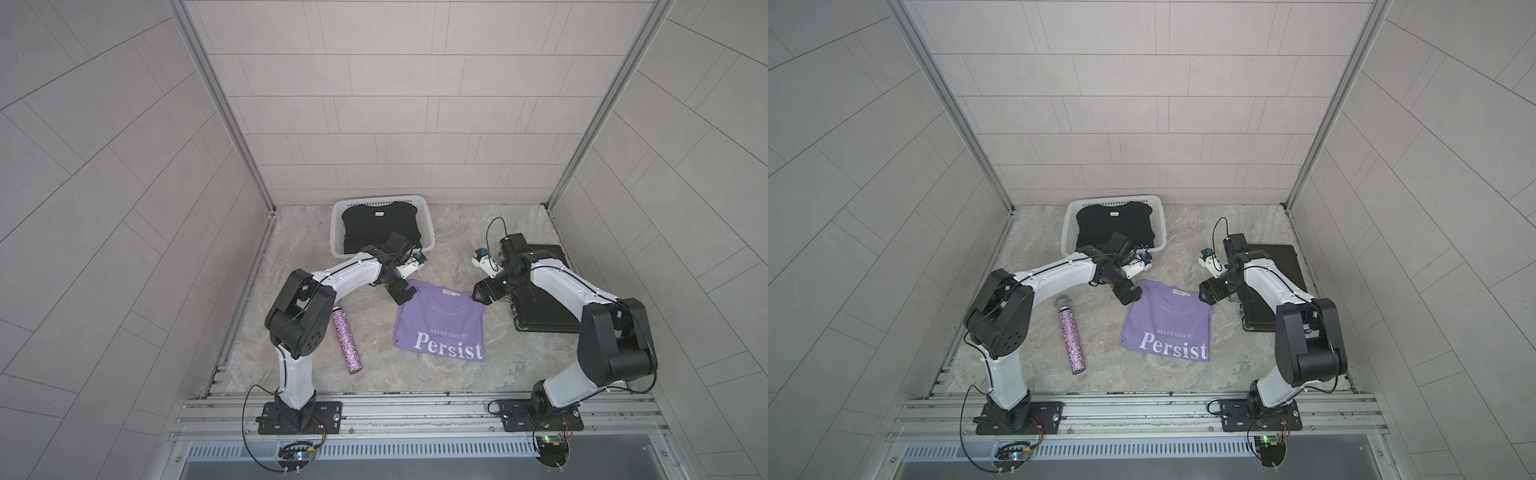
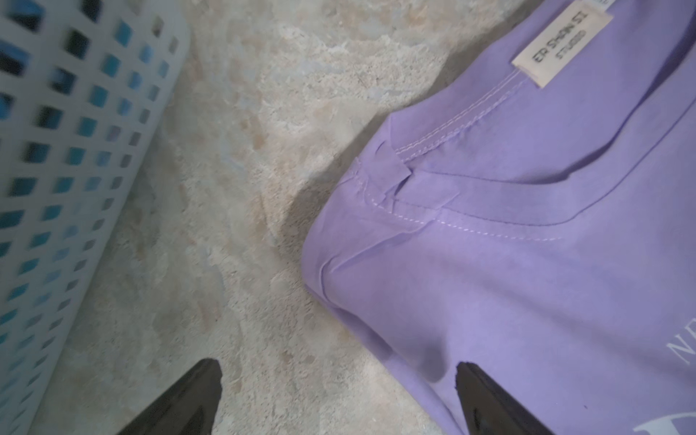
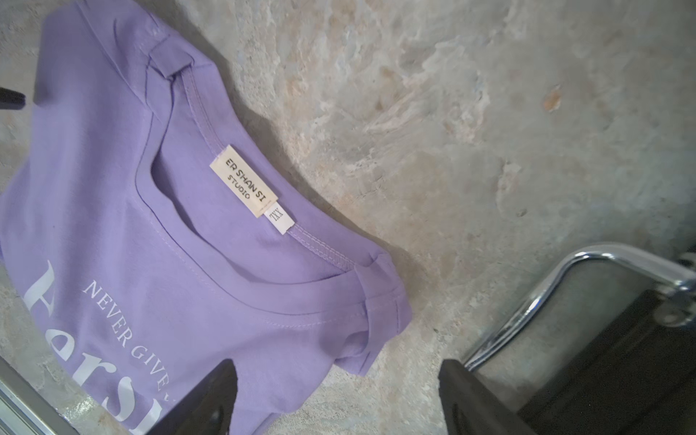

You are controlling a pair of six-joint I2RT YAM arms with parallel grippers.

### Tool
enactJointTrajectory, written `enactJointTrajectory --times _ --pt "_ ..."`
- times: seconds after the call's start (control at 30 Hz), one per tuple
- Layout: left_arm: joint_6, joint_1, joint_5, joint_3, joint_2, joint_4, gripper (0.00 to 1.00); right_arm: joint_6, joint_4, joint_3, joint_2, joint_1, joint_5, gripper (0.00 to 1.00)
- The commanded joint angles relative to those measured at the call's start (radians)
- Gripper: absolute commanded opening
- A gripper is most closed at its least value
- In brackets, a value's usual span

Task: Put the folded t-shirts into the basket
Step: Pick up the T-shirt from the center of the board.

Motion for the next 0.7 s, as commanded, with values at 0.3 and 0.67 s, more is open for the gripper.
enactJointTrajectory --times 0.3,0.67 --pt "-0.059 -0.010 0.056 0.166 0.130 -0.160 0.98 0.040 0.016 -0.008 0.105 0.040 0.070 0.85" --pt "-0.079 -0.012 0.050 0.216 0.225 -0.200 0.94 0.027 0.014 -0.001 0.169 0.043 0.055 0.83"
